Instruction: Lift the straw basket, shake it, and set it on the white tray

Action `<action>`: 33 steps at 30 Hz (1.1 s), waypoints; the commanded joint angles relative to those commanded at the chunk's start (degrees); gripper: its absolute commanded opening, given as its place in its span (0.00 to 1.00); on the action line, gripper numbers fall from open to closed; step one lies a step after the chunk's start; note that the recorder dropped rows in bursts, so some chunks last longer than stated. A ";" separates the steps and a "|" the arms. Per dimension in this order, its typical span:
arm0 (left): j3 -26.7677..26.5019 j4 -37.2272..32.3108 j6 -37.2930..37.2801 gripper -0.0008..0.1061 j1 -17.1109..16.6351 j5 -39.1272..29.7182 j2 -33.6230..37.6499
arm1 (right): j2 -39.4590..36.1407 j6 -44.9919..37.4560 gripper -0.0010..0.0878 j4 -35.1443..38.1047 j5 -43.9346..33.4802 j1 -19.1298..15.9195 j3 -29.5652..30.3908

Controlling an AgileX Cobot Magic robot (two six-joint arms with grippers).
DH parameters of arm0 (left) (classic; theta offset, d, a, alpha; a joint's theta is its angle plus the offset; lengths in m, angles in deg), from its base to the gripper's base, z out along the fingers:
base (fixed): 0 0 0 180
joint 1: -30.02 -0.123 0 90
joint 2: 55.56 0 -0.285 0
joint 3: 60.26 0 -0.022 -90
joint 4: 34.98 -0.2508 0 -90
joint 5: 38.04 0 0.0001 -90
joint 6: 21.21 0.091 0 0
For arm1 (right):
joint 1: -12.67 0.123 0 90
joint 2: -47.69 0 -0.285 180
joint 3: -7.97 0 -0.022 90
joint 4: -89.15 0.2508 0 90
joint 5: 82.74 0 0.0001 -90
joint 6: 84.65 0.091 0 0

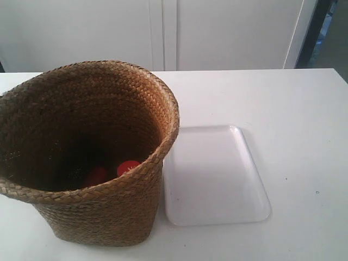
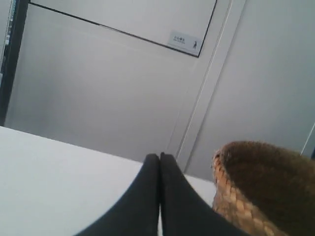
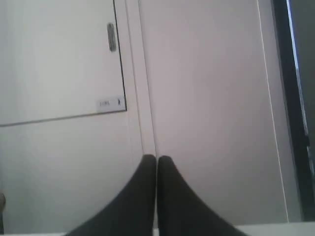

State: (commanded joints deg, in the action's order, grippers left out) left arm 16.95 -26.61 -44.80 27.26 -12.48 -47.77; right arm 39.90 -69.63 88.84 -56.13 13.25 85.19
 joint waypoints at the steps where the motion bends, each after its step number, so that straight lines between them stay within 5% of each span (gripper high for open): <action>1: 0.00 0.00 -0.43 0.02 0.00 0.31 0.00 | 0.00 0.61 0.02 1.13 1.91 0.00 0.00; 6: -2.43 -1.65 -3.79 0.01 0.00 0.31 0.00 | 0.00 4.54 0.02 3.37 11.85 0.00 0.00; 10: -15.32 -10.93 -3.79 0.01 0.00 -2.22 2.83 | -1.45 4.82 0.01 3.37 8.84 0.00 -12.77; 12: -23.30 -15.50 -5.60 0.01 0.00 -6.25 8.54 | -7.79 4.10 0.01 3.37 8.26 0.00 -20.52; 15: -34.35 -15.50 -9.07 0.01 0.00 -24.36 22.20 | -24.71 6.91 0.01 2.77 6.26 0.10 -31.56; 17: -38.24 -14.93 -8.90 0.01 0.00 -34.48 30.81 | -34.72 20.32 0.01 -7.78 -7.17 0.10 -37.75; 19: -41.11 -11.34 -7.15 0.01 0.11 -44.71 38.01 | -43.21 36.01 0.01 -26.08 -24.23 2.80 -44.06; 20: -42.78 -5.88 0.90 0.01 0.61 -49.87 41.51 | -46.85 38.89 0.01 -31.15 -29.86 6.17 -46.80; 22: -45.82 5.72 19.54 0.01 1.77 -57.67 45.16 | -50.71 30.21 0.01 -30.78 -36.58 11.89 -49.62; 25: -48.14 15.77 31.95 0.01 1.90 -61.81 46.96 | -54.32 21.25 0.01 -25.13 -47.47 16.73 -51.65; 28: -49.50 16.67 36.49 0.01 1.90 -61.66 47.41 | -57.69 11.70 0.01 -13.28 -59.67 18.80 -54.37; 33: -50.03 14.08 37.80 0.01 1.90 -59.06 47.41 | -61.38 -13.58 0.05 13.01 -69.38 18.92 -59.85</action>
State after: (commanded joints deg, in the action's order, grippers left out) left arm -33.08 -12.52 -7.00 29.17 -71.54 -0.36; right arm -21.48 -83.21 101.85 -125.51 32.17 25.33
